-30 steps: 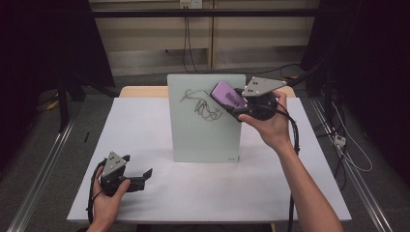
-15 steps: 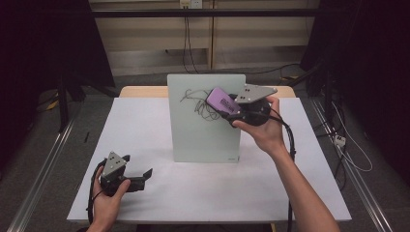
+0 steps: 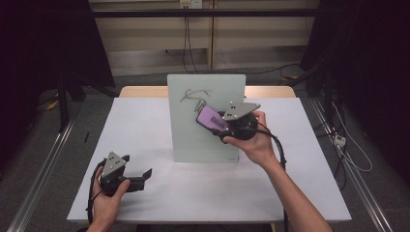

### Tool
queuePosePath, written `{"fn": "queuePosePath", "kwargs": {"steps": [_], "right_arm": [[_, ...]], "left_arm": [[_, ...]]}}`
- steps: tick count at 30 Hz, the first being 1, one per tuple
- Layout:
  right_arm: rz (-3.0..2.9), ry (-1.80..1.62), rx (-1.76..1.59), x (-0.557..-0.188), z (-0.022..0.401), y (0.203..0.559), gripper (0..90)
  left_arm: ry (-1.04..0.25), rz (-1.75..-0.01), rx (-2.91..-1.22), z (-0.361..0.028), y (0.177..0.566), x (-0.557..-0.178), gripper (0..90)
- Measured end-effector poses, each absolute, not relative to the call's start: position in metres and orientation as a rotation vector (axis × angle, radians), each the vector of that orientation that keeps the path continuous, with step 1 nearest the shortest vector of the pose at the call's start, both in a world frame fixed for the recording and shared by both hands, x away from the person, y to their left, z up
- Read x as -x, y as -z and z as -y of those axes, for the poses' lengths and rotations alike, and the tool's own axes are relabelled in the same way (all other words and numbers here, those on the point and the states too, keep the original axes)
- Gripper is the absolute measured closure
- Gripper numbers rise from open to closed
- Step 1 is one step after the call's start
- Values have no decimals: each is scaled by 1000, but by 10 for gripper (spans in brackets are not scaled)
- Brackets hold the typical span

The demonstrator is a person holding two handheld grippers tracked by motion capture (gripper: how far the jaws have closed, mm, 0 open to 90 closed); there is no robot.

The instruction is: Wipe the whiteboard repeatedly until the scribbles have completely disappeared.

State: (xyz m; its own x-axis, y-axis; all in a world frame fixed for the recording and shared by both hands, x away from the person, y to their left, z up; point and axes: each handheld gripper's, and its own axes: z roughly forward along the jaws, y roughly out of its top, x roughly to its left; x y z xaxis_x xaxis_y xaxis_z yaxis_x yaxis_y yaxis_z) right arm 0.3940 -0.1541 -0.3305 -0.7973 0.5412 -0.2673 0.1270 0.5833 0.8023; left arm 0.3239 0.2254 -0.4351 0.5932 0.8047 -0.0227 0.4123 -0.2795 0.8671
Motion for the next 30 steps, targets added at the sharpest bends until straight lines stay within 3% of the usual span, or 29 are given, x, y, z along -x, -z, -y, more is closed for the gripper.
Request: {"fn": "queuePosePath", "kwargs": {"steps": [15,30], "right_arm": [[-2395,-1051,-507,-386,135,352,420],[-2190,-1101,-656,-394,176,300,420]], "left_arm": [[-535,-981,-1897,-225,435,-324,49],[-538,-982,-1897,-225,435,-324,48]]}}
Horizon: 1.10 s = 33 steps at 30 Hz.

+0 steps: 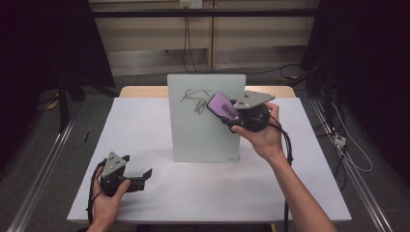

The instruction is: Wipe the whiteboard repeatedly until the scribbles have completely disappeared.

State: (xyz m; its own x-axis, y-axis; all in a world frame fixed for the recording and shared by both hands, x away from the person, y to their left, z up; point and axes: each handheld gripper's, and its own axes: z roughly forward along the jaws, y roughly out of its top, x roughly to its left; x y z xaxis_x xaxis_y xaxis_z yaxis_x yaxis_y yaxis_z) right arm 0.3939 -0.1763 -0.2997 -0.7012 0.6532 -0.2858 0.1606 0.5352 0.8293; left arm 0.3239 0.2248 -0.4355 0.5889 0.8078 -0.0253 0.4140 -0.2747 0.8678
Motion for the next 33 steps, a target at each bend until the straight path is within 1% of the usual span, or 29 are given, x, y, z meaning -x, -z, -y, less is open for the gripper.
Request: {"fn": "queuePosePath", "kwargs": {"steps": [4,7,14,21,26,33], "right_arm": [[-2189,-1097,-655,-393,173,304,420],[-2212,-1101,-645,-391,168,314,420],[-2287,-1076,-601,-387,148,337,420],[-2339,-1078,-571,-387,131,350,420],[-2362,-1086,-558,-388,122,354,419],[-2357,-1104,-559,-391,119,348,419]], "left_arm": [[-538,-982,-1898,-225,435,-324,48],[-539,-980,-1902,-224,436,-324,48],[-535,-979,-1904,-223,436,-324,48],[-535,-975,-1912,-223,436,-324,48],[-537,-974,-1912,-223,436,-324,48],[-538,-974,-1909,-224,436,-325,48]]}}
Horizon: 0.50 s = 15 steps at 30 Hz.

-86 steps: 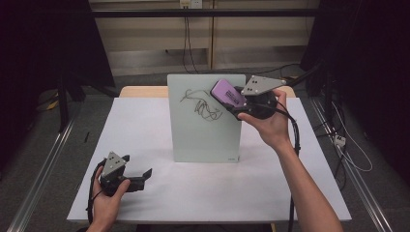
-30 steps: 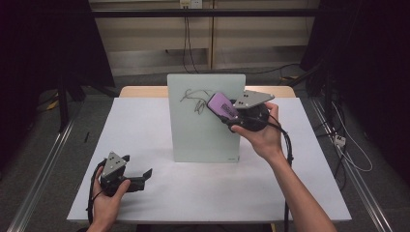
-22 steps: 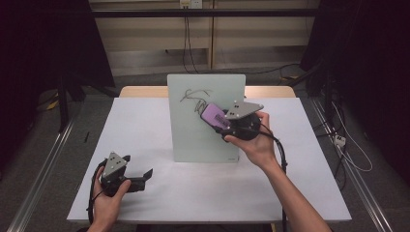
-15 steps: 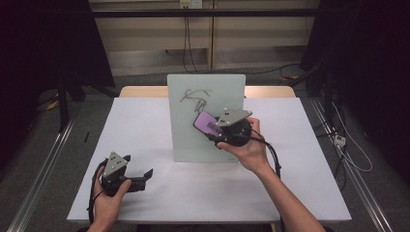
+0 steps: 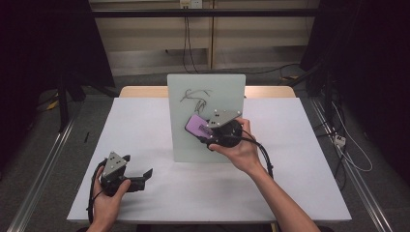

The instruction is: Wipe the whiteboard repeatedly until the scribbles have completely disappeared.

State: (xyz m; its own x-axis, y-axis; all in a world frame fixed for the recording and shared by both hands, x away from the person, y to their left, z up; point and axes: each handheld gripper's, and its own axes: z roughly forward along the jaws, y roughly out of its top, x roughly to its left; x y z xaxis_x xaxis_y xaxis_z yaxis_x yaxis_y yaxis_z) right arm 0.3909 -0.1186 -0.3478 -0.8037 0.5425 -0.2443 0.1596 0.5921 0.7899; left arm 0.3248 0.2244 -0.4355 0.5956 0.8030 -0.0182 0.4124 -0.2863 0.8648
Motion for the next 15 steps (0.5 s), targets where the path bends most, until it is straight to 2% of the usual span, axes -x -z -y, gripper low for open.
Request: {"fn": "queuePosePath", "kwargs": {"steps": [15], "right_arm": [[-2221,-1113,-620,-405,136,299,420]], "left_arm": [[-531,-971,-1905,-225,435,-325,48]]}}
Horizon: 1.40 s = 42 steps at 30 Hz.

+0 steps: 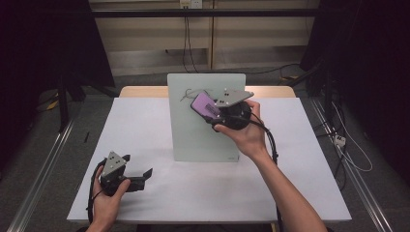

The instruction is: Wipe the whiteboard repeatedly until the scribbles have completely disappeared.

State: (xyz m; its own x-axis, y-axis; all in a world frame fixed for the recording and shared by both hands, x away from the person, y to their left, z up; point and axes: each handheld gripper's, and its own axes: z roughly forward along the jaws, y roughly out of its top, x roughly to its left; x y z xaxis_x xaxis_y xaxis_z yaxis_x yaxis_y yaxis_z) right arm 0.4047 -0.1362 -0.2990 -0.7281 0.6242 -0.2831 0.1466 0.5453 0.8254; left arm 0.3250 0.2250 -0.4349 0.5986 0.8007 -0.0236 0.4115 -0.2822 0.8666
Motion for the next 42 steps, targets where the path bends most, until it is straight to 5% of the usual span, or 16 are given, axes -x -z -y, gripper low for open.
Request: {"fn": "queuePosePath", "kwargs": {"steps": [9,29,42], "right_arm": [[-2161,-1110,-647,-410,144,279,420],[-2353,-1051,-568,-399,104,332,420],[-2196,-1109,-633,-413,133,278,420]], "left_arm": [[-533,-967,-1910,-224,435,-325,48],[-533,-967,-1910,-224,435,-325,48],[-531,-971,-1902,-225,435,-325,48]]}}
